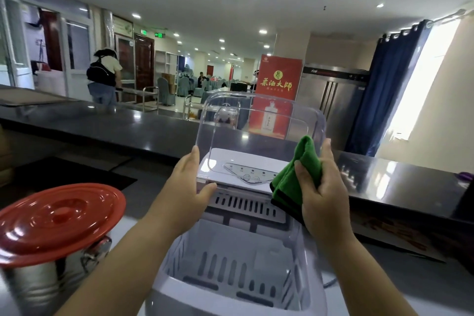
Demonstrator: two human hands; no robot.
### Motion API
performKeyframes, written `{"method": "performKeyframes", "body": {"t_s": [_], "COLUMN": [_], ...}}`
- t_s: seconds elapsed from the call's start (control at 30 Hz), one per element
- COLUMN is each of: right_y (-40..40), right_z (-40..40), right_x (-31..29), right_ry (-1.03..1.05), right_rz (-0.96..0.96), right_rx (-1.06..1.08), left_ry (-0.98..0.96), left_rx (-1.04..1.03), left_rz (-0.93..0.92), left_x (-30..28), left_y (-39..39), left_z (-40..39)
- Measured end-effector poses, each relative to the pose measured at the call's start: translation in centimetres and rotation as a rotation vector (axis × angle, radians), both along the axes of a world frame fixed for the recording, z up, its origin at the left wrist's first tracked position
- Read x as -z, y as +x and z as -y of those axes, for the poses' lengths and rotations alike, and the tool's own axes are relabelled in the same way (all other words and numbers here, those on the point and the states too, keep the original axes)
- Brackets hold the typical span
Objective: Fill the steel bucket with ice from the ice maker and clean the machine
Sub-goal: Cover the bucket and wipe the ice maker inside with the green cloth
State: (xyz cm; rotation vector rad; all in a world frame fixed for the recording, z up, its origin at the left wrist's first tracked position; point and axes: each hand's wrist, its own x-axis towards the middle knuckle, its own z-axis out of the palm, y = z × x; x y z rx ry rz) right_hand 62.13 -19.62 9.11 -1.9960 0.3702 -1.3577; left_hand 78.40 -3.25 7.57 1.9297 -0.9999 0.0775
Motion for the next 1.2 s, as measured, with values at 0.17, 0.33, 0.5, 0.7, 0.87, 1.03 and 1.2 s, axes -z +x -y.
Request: {"method": "performKeyframes", "body": {"t_s": [0.17,0.33,0.5,0.7,0.87,1.03,1.2], "right_y": [0.6,0.5,0.4,0.4,1.6,3.4,5.4], "right_z": [-0.6,-2.7,-5.2,-7.2,-7.9,-7.4,-7.7], "right_x": [0.2,-0.2,-0.5,-0.7,-0.1,1.1,2.4], "right_ry": [-0.048,-0.055,-0.164,-0.275,-0.410,-0.659,-0.883], "right_rz": [-0.060,-0.099,-0.177,-0.496,-0.826,-0.845,-0.886], "right_rx": [0.126,0.184,0.291,0.318,0.352,0.386,0.356], "left_ry": [-0.004,-0.015,-0.065,-0.117,-0.155,-0.180,-0.203], "left_rx": [0.017,0.074,0.119,0.157,0.199,0.244,0.271], "left_rz": [-0.015,-0.066,-0.100,-0.115,-0.161,-0.214,-0.211], "left_x": [0.2,0.3,0.6,0.9,1.6,1.8,2.0], "left_y": [-0.1,0.1,0.4,1.0,1.7,1.9,2.0], "left_z": [-0.1,-0.5,-0.5,-0.7,-0.9,-1.0,-0.9]}}
